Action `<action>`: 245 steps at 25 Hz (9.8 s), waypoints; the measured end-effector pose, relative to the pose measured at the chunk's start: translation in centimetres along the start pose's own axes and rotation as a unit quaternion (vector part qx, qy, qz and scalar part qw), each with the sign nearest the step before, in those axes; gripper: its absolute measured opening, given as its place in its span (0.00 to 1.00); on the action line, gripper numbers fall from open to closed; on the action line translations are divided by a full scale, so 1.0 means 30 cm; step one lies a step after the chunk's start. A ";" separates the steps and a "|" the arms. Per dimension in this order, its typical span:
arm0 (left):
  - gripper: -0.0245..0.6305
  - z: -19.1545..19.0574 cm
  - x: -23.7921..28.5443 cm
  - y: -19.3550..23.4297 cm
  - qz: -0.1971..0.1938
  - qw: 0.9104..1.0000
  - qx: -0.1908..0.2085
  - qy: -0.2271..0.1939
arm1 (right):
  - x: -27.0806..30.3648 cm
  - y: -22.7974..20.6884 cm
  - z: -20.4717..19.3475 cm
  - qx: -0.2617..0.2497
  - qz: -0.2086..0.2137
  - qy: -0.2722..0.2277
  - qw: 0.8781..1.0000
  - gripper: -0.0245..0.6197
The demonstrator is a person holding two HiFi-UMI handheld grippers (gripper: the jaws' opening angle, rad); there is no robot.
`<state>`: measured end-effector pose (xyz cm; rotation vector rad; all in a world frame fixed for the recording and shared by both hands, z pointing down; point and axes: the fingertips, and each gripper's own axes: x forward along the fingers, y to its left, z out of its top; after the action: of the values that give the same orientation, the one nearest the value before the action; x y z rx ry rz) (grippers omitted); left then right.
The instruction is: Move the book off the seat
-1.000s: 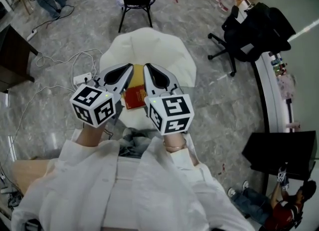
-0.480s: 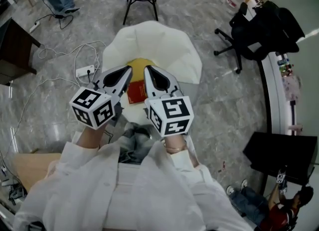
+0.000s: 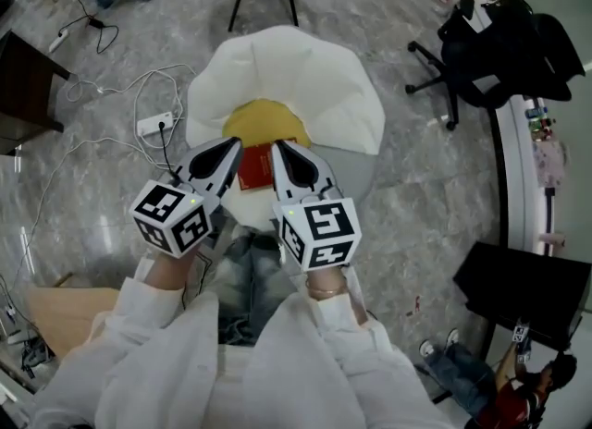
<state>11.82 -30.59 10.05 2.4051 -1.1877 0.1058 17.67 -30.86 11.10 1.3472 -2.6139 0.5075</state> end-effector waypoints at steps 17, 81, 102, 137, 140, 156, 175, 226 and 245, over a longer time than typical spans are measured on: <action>0.04 -0.460 0.248 0.435 0.011 0.997 -0.061 0.054 | 0.406 -0.133 -0.539 0.007 0.004 0.080 0.997 0.06; 0.23 -1.815 0.638 1.094 -0.034 0.958 -0.241 0.153 | 0.979 -0.343 -1.812 0.098 0.023 0.227 0.969 0.06; 0.57 -1.989 0.597 1.251 0.008 0.929 -0.321 0.184 | 0.995 -0.369 -1.845 0.141 0.025 0.230 0.963 0.05; 0.60 -2.128 0.674 1.215 -0.057 0.889 -0.398 0.218 | 0.947 -0.384 -1.912 0.151 0.023 0.224 0.962 0.06; 0.60 -2.121 0.663 1.205 -0.074 0.877 -0.427 0.207 | 0.935 -0.375 -1.921 0.154 0.022 0.225 0.962 0.06; 0.60 -2.169 0.681 1.202 -0.108 0.876 -0.430 0.189 | 0.909 -0.366 -1.986 0.170 0.008 0.217 0.961 0.05; 0.42 -2.060 0.698 1.141 -0.185 0.842 -0.490 0.132 | 0.922 -0.393 -1.974 0.169 -0.009 0.205 0.964 0.06; 0.41 -1.326 0.270 0.867 -0.147 0.873 -0.463 -0.048 | 0.719 -0.181 -1.205 0.075 0.012 0.091 0.993 0.06; 0.41 -0.742 -0.100 0.754 -0.122 0.869 -0.438 -0.194 | 0.545 0.172 -0.622 -0.005 0.118 0.018 0.993 0.06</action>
<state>-4.59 -30.76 37.37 1.7396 -0.7967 -0.8520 3.67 -33.67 32.02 1.0200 -2.7571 0.5443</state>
